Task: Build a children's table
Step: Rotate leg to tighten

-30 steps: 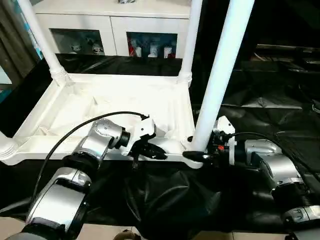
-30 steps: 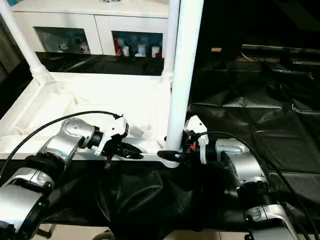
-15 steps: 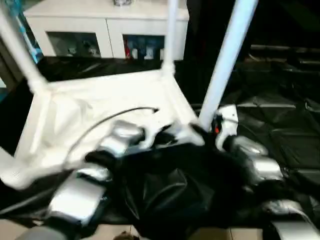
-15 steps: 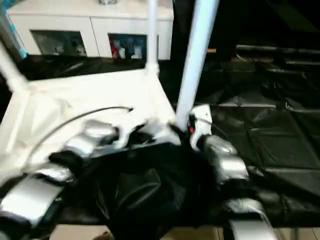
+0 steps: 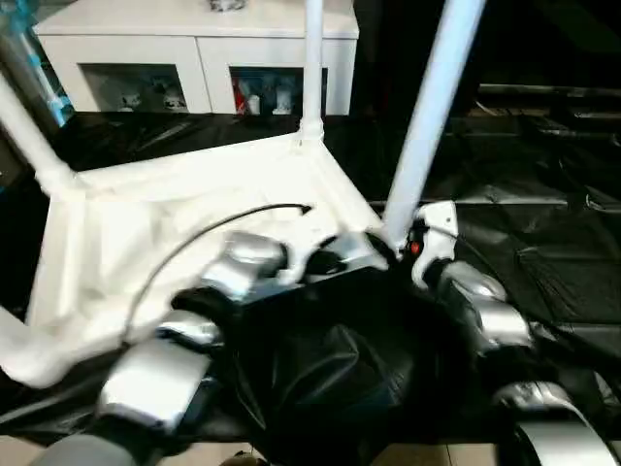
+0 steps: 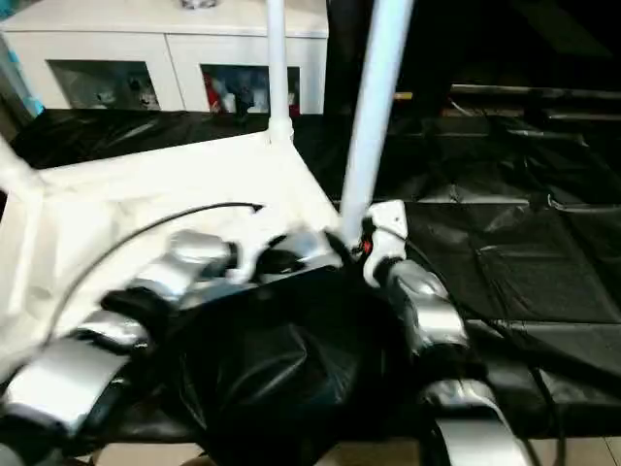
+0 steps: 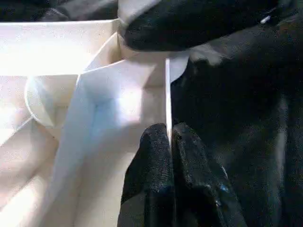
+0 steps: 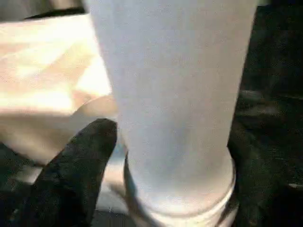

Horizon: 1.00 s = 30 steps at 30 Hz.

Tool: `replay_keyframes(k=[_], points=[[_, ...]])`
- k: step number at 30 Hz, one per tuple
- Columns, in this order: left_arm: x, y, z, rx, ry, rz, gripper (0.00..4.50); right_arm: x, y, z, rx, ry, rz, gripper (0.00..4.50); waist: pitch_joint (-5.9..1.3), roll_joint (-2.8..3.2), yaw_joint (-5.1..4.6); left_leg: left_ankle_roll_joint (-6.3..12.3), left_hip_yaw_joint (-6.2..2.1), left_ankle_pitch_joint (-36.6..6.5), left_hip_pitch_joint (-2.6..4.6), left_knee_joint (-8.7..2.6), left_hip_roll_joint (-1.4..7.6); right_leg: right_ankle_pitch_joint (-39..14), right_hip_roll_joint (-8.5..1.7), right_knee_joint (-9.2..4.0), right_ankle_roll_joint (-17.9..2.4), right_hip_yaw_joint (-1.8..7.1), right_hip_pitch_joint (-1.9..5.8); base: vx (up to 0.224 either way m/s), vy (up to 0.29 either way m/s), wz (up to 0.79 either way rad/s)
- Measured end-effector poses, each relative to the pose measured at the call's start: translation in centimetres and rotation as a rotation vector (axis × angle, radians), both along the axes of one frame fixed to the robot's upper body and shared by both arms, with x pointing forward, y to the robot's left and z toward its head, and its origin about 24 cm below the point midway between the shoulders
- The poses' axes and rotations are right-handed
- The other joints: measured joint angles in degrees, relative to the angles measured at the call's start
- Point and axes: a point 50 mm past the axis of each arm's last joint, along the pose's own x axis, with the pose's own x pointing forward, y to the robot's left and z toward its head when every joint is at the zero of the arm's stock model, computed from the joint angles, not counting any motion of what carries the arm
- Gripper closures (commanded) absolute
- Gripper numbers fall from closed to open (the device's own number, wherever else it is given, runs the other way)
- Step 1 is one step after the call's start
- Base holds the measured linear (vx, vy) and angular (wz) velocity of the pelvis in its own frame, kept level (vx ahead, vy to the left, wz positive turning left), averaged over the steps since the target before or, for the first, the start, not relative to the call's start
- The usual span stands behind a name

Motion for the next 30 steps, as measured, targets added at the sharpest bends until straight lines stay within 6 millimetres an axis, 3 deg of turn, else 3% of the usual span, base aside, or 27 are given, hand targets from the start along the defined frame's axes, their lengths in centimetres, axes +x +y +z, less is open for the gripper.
replay_keyframes(k=[12,13,25,30], points=[[-2.1,3.4,0.2,-0.008,0.11,-0.274,4.5,-2.9,-0.9,1.0,0.029,0.084,0.518,0.79,0.05,-0.07,1.09,0.01,0.01,0.0,-0.14,0.06,0.01,-0.1,-0.02,0.01,0.0,0.0,-0.09,0.0,0.0,0.0],[-2.1,3.3,0.2,-0.008,0.115,-0.288,4.5,-3.0,-0.8,1.0,0.034,0.088,0.535,1.03,0.07,-0.11,1.24,0.01,0.03,0.0,-0.16,0.07,0.01,-0.1,-0.04,0.02,0.0,0.0,-0.09,0.0,0.0,0.0],[-2.5,3.4,0.3,-0.009,0.129,-0.325,4.5,-3.6,-0.9,1.0,0.032,0.108,0.577,1.79,0.1,-0.15,1.94,0.01,0.09,0.0,-0.19,0.09,0.0,-0.1,-0.07,0.02,0.1,0.01,-0.12,0.0,0.0,0.0],[-2.0,2.7,-0.1,-0.004,0.069,-0.242,4.5,-3.2,-0.7,0.4,0.032,0.072,0.416,1.85,0.11,-0.18,1.76,0.0,0.1,0.0,-0.13,0.14,0.0,0.0,-0.09,0.09,0.0,0.03,-0.09,0.0,0.0,0.0]])
